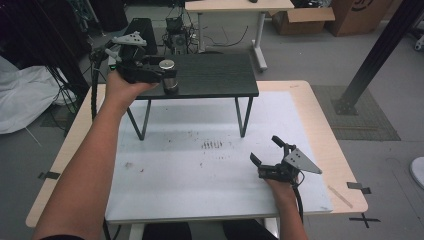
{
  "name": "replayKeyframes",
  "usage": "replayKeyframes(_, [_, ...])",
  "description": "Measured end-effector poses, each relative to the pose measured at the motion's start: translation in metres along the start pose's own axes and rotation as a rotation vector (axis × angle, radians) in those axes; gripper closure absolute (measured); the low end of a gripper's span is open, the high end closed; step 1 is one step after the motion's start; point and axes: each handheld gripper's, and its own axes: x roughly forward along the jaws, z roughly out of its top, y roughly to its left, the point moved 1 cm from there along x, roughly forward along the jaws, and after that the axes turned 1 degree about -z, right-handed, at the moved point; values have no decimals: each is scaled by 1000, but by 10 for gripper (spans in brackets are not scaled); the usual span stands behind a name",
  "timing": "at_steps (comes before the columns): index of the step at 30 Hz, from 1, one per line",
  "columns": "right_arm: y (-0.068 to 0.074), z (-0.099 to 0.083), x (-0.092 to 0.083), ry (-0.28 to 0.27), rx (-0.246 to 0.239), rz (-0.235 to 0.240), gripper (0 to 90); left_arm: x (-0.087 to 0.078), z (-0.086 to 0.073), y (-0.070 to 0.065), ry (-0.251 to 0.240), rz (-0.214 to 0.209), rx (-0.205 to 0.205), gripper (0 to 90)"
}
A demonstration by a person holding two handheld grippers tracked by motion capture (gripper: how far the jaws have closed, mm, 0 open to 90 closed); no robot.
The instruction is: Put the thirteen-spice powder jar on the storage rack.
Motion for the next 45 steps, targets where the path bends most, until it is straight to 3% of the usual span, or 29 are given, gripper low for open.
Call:
replayKeyframes(10, [0,0,0,-1,0,-1,0,-9,5,-7,-80,2,15,178])
replayKeyframes(17, [0,0,0,-2,-1,-1,0,-19,5,-18,-127,17,54,125])
replayKeyframes(20, [0,0,0,-1,-2,-1,0,-26,3,-21,-166,18,43,112])
replayKeyframes(26, [0,0,0,-1,-3,0,0,-37,-3,-24,-196,24,39,80])
replayKeyframes(34, [0,0,0,0,-4,0,0,-62,-19,-31,-277,45,36,25])
replayKeyframes(45, [0,0,0,-1,-4,0,0,-77,-48,-39,-323,62,66,3])
